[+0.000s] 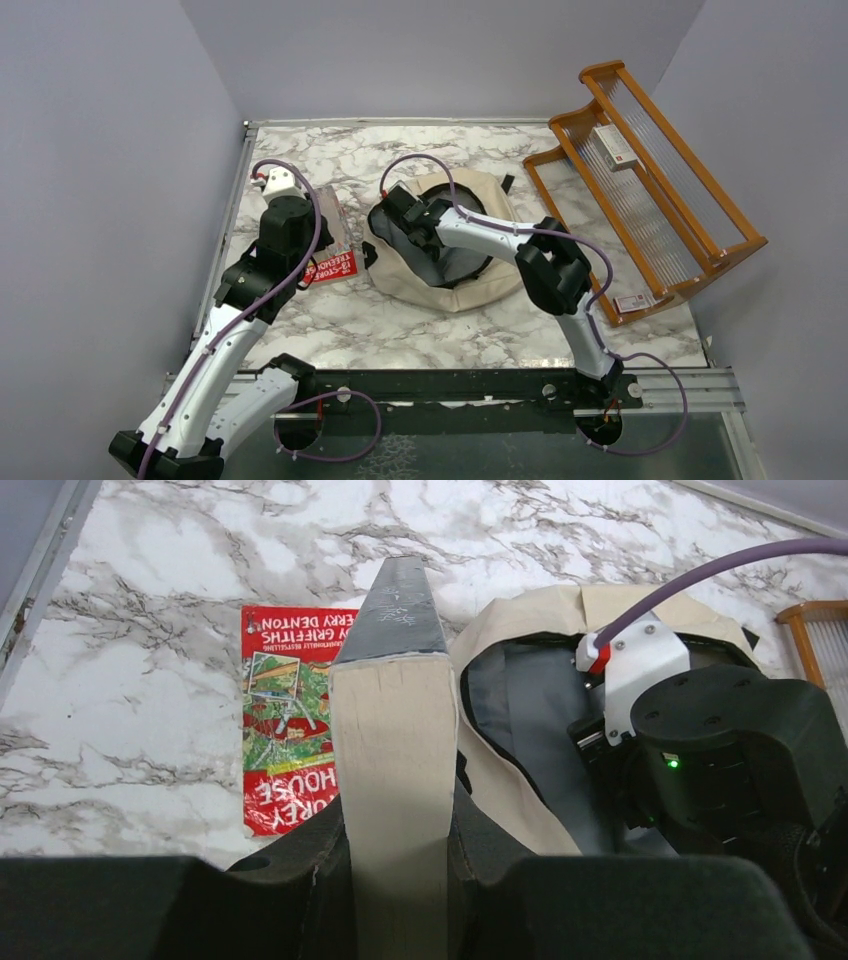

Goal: Pack the student bag
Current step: Place the book in the student bag.

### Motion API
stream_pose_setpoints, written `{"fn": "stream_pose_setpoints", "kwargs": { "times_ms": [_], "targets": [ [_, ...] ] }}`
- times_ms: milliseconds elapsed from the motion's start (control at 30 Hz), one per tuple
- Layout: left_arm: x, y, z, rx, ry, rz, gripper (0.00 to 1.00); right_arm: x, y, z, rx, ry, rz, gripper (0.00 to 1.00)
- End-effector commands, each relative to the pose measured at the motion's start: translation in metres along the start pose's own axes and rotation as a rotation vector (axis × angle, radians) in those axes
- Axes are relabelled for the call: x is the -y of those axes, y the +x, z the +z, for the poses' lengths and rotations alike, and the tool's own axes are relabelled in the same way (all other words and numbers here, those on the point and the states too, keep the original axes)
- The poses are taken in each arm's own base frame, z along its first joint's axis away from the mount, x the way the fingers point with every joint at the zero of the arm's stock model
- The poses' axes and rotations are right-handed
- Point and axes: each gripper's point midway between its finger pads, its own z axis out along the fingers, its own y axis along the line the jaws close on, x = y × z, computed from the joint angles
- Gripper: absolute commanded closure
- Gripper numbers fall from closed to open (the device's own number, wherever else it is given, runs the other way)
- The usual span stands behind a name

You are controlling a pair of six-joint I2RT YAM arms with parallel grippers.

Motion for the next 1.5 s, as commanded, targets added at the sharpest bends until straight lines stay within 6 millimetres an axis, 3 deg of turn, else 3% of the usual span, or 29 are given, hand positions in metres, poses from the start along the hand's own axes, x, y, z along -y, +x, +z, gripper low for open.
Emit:
{"fn": "stream_pose_setpoints", "kwargs": {
  "times_ms": [0, 67, 167, 267, 533, 733, 867, 1233, 1467],
  "targets": [
    [0.012, -0.023, -0.007, 0.092, 0.062, -0.068, 1.0, 0.009, 0.003, -0.002, -0.009, 0.049, -0.002, 0.59],
    [0.013, -0.02, -0.005, 0.081, 0.068, -0.067, 1.0, 0.012, -0.006, -0.01, 0.026, 0.033, 0.024, 0.67],
    [0.019, -0.017, -0.003, 0.064, 0.097, -0.068, 1.0, 0.015, -0.017, -0.022, 0.064, 0.0, 0.044, 0.9],
    [0.032, -0.017, -0.003, 0.052, 0.155, -0.081, 1.0, 0.023, -0.028, -0.036, 0.091, -0.009, 0.064, 0.99],
    [0.08, -0.025, -0.004, -0.002, 0.351, -0.189, 1.0, 0.056, -0.062, -0.081, 0.239, -0.077, 0.185, 0.99],
    [0.115, -0.017, -0.003, -0.07, 0.501, -0.332, 1.0, 0.084, -0.076, -0.1, 0.368, -0.188, 0.371, 0.99],
    [0.13, -0.019, 0.003, -0.081, 0.555, -0.41, 1.0, 0.093, -0.083, -0.109, 0.453, -0.213, 0.425, 0.99],
    [0.131, -0.002, 0.018, -0.152, 0.516, -0.598, 1.0, 0.115, -0.094, -0.109, 0.491, -0.169, 0.664, 0.99],
    [0.133, 0.025, 0.026, -0.26, 0.489, -0.649, 1.0, 0.119, -0.11, -0.111, 0.507, -0.183, 0.696, 0.99]
  ]
}}
